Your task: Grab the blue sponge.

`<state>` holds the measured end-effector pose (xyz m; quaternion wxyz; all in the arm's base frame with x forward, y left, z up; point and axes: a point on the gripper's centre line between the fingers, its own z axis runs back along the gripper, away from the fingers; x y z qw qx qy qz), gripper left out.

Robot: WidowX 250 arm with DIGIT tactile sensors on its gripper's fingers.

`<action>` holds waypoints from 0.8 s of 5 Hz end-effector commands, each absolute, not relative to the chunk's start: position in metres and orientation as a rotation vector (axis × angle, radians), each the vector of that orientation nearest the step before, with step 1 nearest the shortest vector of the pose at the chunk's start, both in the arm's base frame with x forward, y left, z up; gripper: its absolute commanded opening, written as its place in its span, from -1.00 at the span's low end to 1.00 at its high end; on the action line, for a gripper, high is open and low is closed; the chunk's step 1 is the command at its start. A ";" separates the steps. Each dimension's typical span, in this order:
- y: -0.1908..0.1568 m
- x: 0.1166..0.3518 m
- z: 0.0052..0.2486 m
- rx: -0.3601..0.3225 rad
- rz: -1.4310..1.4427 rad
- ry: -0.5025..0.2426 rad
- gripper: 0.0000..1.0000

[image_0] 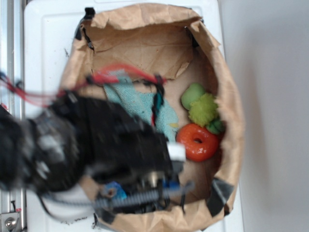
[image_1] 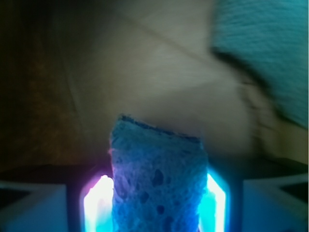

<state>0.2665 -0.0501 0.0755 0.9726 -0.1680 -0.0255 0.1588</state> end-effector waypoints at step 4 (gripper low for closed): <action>0.023 0.280 0.205 -0.007 0.524 -0.304 -1.00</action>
